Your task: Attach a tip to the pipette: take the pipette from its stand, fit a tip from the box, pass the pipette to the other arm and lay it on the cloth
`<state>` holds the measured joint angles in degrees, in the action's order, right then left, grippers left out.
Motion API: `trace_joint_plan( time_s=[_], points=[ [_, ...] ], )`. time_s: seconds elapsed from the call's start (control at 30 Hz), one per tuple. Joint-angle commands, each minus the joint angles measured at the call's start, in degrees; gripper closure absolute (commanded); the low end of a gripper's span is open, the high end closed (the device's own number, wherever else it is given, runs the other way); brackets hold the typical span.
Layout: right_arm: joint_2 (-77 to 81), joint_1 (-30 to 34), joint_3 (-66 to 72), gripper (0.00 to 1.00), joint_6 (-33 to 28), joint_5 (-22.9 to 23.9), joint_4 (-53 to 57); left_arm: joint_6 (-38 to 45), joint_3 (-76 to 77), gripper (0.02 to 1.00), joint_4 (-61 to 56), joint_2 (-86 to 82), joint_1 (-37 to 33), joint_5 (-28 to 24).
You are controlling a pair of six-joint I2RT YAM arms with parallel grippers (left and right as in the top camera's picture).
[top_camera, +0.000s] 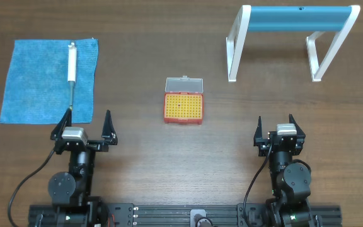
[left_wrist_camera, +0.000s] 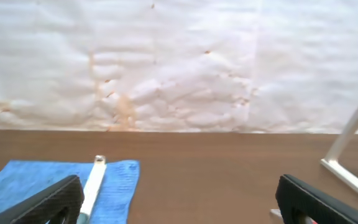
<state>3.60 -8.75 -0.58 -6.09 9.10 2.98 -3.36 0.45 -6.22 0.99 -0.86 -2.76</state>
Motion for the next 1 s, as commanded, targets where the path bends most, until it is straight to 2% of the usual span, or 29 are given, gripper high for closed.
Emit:
trace_joint_plan(
  time_s=[0.03, 0.23, 0.4, 1.0],
  points=[
    [-0.2, -0.2, 0.3, 0.209, 1.1, 0.7, 0.1, -2.6, -0.1, 0.02, 5.6, -0.8, 0.3, 3.2],
    [-0.2, -0.2, 0.3, 0.207, 1.1, 0.7, 0.1, -3.6, -0.1, 0.02, 10.8, -0.8, 0.3, 1.2],
    [-0.2, -0.2, 0.3, 0.209, 1.1, 0.7, 0.1, -0.9, -0.1, 0.02, 10.8, -0.8, 0.3, 0.5],
    [-0.2, -0.2, 0.3, 0.209, 1.1, 0.7, 0.1, -0.9, -0.1, 0.02, 10.8, -0.8, 0.3, 0.6]
  ],
)
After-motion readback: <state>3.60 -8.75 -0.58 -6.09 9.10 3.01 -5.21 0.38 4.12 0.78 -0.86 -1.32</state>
